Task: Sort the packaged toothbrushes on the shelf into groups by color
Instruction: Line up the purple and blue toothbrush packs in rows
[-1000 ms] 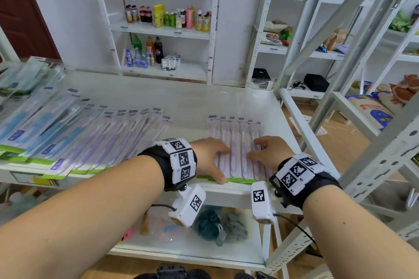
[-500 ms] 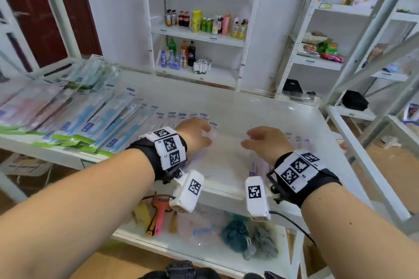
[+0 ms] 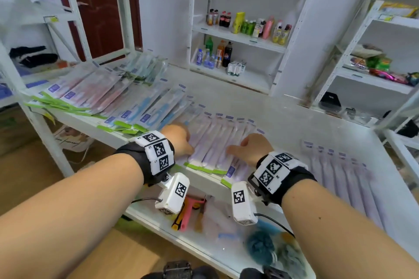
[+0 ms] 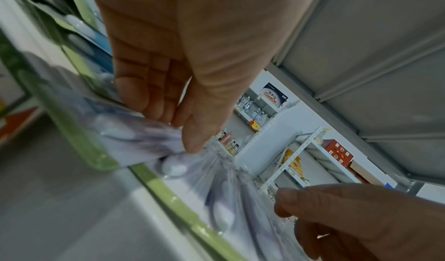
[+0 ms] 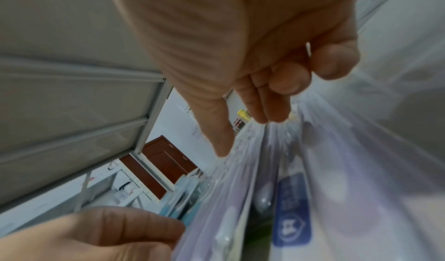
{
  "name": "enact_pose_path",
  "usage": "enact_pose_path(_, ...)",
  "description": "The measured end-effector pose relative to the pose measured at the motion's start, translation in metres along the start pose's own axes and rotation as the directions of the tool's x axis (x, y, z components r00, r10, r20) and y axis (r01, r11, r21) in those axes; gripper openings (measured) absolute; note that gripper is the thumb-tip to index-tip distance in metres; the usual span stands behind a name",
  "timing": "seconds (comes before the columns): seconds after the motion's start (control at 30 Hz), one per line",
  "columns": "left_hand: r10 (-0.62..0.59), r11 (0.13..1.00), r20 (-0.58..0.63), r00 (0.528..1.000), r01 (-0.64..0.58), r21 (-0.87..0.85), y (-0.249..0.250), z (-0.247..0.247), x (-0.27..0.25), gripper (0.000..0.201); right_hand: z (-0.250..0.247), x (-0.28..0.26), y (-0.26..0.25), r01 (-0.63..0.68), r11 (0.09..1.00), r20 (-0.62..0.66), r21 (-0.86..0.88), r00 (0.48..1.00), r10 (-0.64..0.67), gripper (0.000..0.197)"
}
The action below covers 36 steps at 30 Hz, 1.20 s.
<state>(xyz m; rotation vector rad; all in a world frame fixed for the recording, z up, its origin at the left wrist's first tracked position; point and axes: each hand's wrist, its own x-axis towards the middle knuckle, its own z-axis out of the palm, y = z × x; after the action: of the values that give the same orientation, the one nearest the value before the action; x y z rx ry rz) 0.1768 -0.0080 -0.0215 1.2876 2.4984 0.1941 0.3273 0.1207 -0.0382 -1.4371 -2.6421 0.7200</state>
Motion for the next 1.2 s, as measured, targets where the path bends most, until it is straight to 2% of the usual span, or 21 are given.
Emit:
enact_pose_path(0.1,0.026,0.999,-0.003,1.0,-0.026,0.028,-0.003,0.002,0.001,0.039,0.005,0.006,-0.004,-0.059,0.996,0.021,-0.061,0.998,0.06,0.047)
enact_pose_path(0.2,0.04,0.998,0.001,0.999,-0.04,0.041,-0.004,0.002,0.002,0.04,0.007,0.008,-0.005,-0.07,0.994,0.052,-0.081,0.996,0.074,0.046)
enact_pose_path(0.3,0.046,0.999,0.013,0.999,-0.046,0.023,-0.005,0.002,0.003,0.041,0.006,0.009,-0.006,-0.077,0.993,0.031,-0.086,0.996,0.08,0.045)
enact_pose_path(0.53,0.051,0.998,0.042,0.998,-0.05,-0.022,-0.005,0.0,0.005,0.044,0.007,0.01,-0.005,-0.156,0.988,0.029,0.017,0.987,0.156,0.047)
enact_pose_path(0.7,0.045,0.999,0.061,0.997,-0.043,-0.033,-0.002,-0.001,0.004,0.043,0.01,0.008,-0.009,-0.166,0.986,0.055,-0.005,0.985,0.166,0.045)
enact_pose_path(0.8,0.011,1.0,0.098,0.995,-0.011,-0.003,0.0,0.0,0.006,0.041,0.006,0.005,-0.009,-0.166,0.98,0.084,0.114,0.984,0.157,0.038)
enact_pose_path(0.9,-0.014,0.999,0.085,0.996,0.011,0.03,0.003,0.004,0.01,0.046,-0.002,0.001,-0.007,-0.142,0.974,0.093,0.175,0.987,0.127,0.056)
enact_pose_path(0.97,-0.039,0.998,0.083,0.996,0.036,0.042,0.004,0.004,0.012,0.05,-0.006,-0.003,-0.003,-0.135,0.964,0.082,0.231,0.99,0.119,0.055)
enact_pose_path(1.1,-0.078,0.994,0.1,0.992,0.071,0.079,0.006,0.004,0.016,0.044,-0.012,-0.005,0.011,-0.107,0.921,-0.045,0.375,0.99,0.134,0.036)
enact_pose_path(1.2,-0.099,0.992,0.118,0.988,0.088,0.091,0.007,0.005,0.02,0.033,-0.017,-0.004,0.021,-0.069,0.88,-0.135,0.47,0.98,0.149,0.031)
